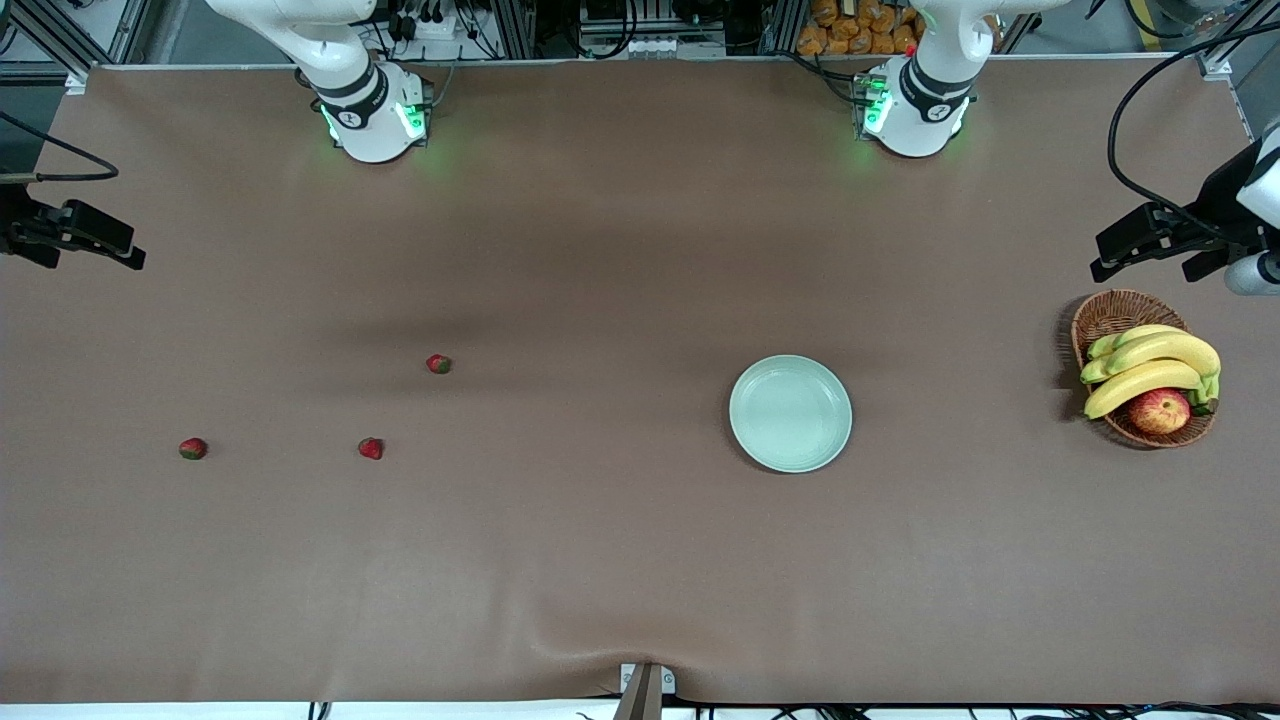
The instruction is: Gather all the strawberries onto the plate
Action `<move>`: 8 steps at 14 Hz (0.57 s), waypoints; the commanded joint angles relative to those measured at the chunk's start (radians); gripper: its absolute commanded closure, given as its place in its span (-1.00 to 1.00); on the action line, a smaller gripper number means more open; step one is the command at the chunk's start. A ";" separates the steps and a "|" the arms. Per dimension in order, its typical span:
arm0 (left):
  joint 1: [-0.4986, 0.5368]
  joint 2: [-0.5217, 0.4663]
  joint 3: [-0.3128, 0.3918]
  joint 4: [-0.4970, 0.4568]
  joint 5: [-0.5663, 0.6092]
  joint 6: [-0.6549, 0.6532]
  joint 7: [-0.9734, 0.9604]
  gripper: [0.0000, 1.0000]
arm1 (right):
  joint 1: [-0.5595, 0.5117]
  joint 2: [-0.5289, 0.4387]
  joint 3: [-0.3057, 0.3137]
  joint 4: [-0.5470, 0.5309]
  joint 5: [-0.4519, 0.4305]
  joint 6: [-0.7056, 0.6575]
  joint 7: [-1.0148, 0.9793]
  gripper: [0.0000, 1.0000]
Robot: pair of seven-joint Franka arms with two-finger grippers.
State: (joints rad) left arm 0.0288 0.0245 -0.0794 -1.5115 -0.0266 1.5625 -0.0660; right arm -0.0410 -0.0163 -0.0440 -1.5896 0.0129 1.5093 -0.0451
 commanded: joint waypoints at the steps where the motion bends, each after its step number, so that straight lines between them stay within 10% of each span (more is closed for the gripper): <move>1: 0.007 -0.006 0.000 -0.004 -0.007 -0.012 0.015 -1.00 | 0.003 -0.004 0.001 0.013 0.009 -0.014 0.019 -1.00; 8: 0.011 -0.009 -0.002 -0.012 -0.004 -0.012 0.011 -1.00 | 0.004 -0.001 0.001 0.011 0.009 -0.014 0.019 -1.00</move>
State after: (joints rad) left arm 0.0291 0.0245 -0.0789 -1.5189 -0.0266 1.5625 -0.0660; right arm -0.0410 -0.0163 -0.0440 -1.5893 0.0129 1.5093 -0.0450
